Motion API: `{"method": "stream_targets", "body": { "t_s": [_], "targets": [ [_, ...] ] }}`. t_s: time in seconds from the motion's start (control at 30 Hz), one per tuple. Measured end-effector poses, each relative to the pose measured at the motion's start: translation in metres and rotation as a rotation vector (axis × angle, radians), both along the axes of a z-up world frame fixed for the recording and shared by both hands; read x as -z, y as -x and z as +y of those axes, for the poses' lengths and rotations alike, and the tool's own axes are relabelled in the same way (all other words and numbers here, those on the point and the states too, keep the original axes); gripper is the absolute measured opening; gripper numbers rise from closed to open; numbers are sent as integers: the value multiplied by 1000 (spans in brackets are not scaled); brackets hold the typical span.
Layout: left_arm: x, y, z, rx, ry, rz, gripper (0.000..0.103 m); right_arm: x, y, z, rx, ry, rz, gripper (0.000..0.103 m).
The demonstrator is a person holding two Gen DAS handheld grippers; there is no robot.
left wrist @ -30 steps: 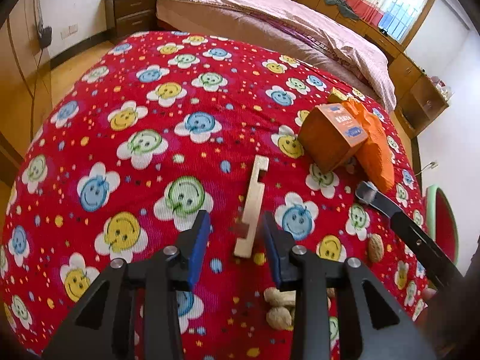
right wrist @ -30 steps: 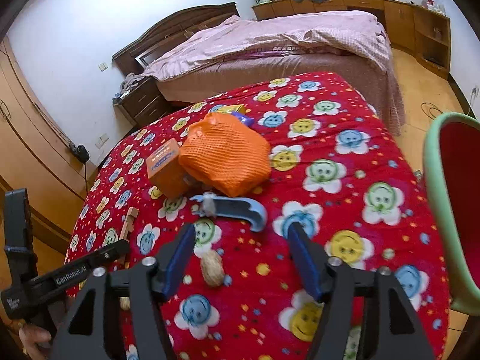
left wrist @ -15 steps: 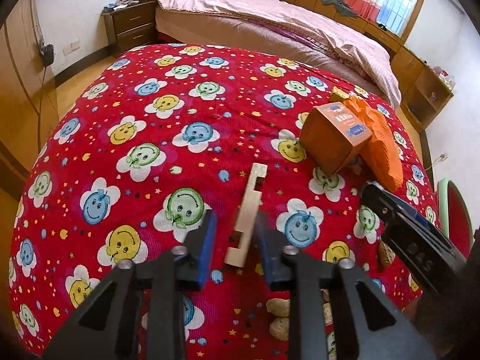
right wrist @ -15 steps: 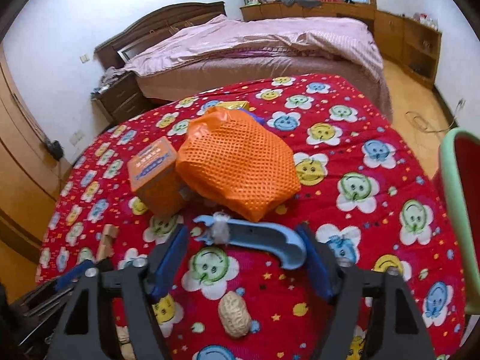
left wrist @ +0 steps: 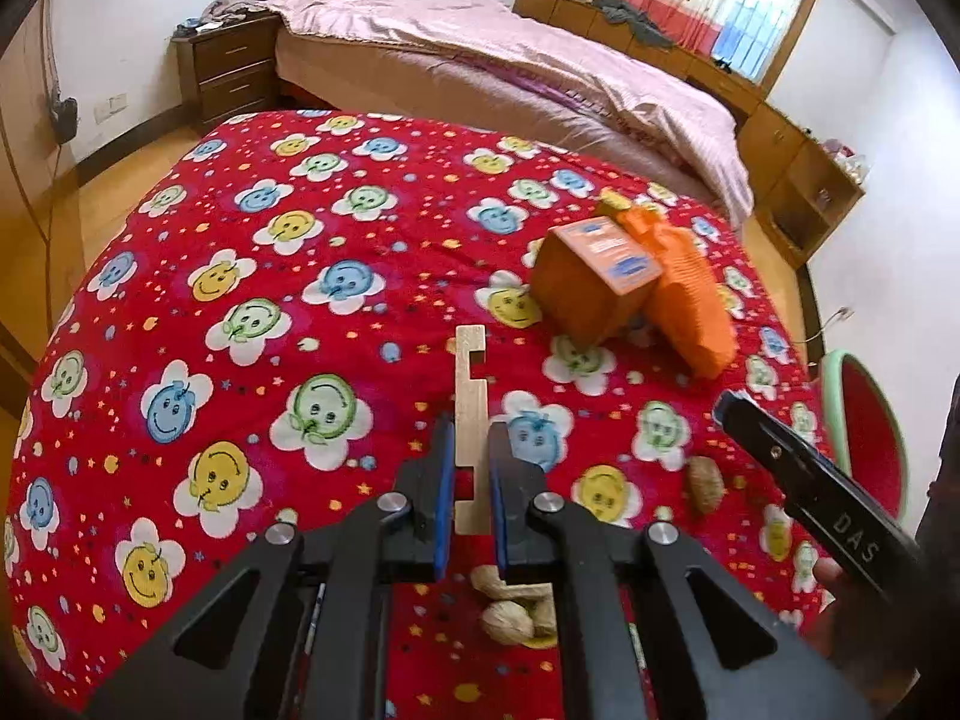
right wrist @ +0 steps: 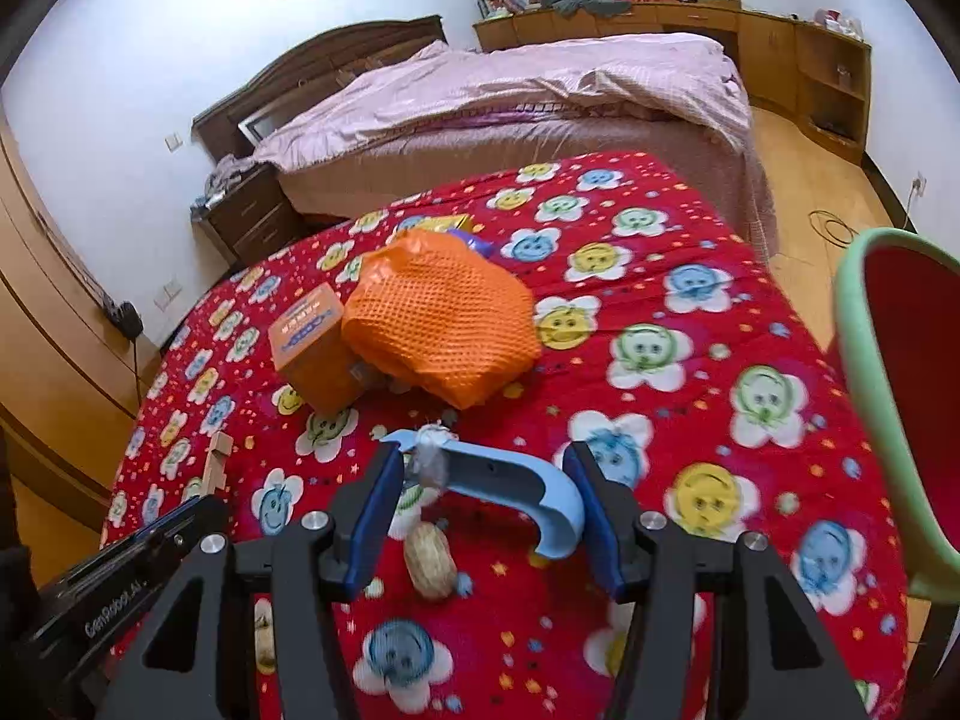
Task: Collect trash
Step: 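Grasp the blue plastic clip with the right tool, then carry the wooden piece and blue clip over the red bucket with both tools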
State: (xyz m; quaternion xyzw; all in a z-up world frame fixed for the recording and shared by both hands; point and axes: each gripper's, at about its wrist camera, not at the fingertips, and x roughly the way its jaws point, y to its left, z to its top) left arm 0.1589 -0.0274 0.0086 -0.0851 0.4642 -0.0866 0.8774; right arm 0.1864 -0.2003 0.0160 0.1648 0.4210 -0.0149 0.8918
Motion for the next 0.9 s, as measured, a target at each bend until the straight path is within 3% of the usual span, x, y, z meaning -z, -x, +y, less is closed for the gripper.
{"method": "stream_targets", "body": {
  "t_s": [0.4, 0.9],
  "targets": [
    [-32, 19, -30, 90, 28, -64, 10, -35, 53, -42, 70, -24, -87, 58],
    [-59, 32, -99, 262, 76, -85, 10, -55, 118, -121, 258, -6, -125, 58]
  ]
}}
